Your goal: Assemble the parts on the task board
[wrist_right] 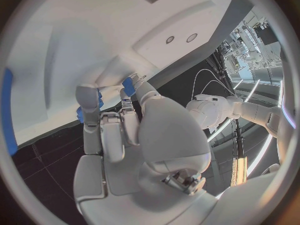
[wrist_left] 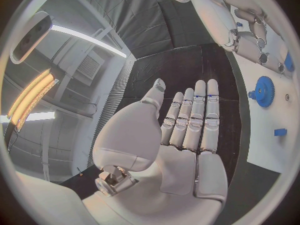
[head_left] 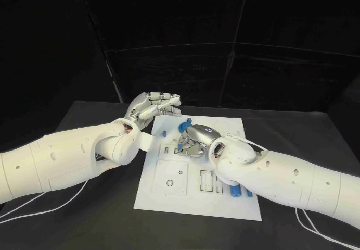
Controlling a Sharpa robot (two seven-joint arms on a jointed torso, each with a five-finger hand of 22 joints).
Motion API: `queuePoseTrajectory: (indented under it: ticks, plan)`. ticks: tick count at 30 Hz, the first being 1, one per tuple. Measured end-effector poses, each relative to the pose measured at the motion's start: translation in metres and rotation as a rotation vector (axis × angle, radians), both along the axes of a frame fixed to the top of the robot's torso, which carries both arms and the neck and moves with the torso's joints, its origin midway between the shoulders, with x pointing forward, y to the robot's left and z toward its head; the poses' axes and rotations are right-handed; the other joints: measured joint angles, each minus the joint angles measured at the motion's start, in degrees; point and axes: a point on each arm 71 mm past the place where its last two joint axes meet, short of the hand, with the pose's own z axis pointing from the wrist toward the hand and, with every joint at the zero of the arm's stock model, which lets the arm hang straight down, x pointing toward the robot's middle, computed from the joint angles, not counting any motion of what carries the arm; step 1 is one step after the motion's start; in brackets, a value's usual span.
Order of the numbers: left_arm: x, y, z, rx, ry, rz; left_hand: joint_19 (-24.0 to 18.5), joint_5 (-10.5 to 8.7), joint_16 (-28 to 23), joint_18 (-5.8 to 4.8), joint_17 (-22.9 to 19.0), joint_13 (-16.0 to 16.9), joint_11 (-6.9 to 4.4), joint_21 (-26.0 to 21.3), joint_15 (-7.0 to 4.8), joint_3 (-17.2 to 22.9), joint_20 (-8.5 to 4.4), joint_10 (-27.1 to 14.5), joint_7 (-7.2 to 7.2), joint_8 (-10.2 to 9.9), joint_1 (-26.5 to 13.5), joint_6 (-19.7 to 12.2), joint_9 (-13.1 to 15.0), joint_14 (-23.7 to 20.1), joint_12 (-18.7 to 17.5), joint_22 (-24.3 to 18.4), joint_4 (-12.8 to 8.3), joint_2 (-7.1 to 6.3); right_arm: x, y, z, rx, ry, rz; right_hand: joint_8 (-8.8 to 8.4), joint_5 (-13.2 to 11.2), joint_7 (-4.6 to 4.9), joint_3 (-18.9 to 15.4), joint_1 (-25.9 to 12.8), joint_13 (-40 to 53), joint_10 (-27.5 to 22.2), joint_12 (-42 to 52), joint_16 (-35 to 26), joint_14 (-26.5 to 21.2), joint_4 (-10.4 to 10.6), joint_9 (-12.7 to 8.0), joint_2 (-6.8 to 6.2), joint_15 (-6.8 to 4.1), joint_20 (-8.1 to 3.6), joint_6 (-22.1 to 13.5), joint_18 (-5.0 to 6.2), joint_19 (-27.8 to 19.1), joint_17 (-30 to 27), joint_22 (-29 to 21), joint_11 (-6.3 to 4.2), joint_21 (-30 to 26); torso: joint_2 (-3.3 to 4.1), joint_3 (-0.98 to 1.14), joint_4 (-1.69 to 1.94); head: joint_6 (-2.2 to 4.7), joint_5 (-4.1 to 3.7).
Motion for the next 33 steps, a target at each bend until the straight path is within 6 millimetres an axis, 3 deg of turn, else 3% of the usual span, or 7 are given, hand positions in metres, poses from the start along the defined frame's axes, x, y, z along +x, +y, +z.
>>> queuePoseTrajectory:
  ticks: [9, 22, 33]
  plan:
    - [0.0003, -0.0004, -0.0001, 0.000, 0.001, 0.001, 0.00, 0.00, 0.00, 0.00, -0.01, 0.00, 0.00, 0.00, 0.00, 0.00, 0.00, 0.00, 0.21, 0.00, 0.23, 0.21, 0.00, 0.00, 0.00, 0.00, 0.00, 0.22, -0.0015, 0.0018, -0.0011, -0.023, -0.008, 0.012, -0.20, 0.00, -0.08, 0.09, -0.07, 0.00, 0.00, 0.00, 0.00, 0.00, -0.10, -0.05, -0.08, 0.00, 0.00, -0.08, 0.00, 0.00, 0.00, -0.03, 0.00, 0.00, 0.00, -0.01, 0.00, -0.33, 0.51]
    - [0.0007, -0.0006, -0.0003, 0.000, 0.002, 0.001, 0.00, 0.00, 0.00, 0.00, -0.01, -0.01, 0.00, 0.00, 0.00, -0.16, 0.00, 0.00, 0.21, 0.00, 0.23, 0.21, -0.06, 0.00, 0.00, -0.01, -0.16, 0.22, -0.0033, 0.0019, -0.0013, -0.043, -0.011, 0.020, -0.37, -0.01, -0.17, 0.09, -0.22, 0.00, 0.00, 0.00, 0.00, 0.00, -0.10, -0.25, -0.22, 0.00, 0.00, -0.17, 0.00, 0.00, -0.01, -0.09, 0.00, 0.00, -0.03, 0.01, -0.04, -0.40, 0.63]
    - [0.0013, 0.0005, -0.0007, 0.002, 0.004, 0.004, 0.00, 0.00, 0.00, 0.00, -0.02, -0.01, 0.00, 0.00, 0.00, -0.16, 0.00, 0.00, 0.21, 0.00, 0.23, 0.20, -0.05, 0.00, 0.00, -0.01, -0.16, 0.22, -0.0056, 0.0012, -0.0013, -0.064, -0.008, 0.020, -0.63, -0.01, -0.75, 0.09, -1.20, 0.00, 0.00, 0.00, 0.00, 0.00, -0.10, -0.41, -1.20, 0.00, 0.00, 0.32, 0.00, 0.00, -0.01, -0.49, 0.00, 0.00, -0.03, 0.02, -0.05, -0.57, 0.36]
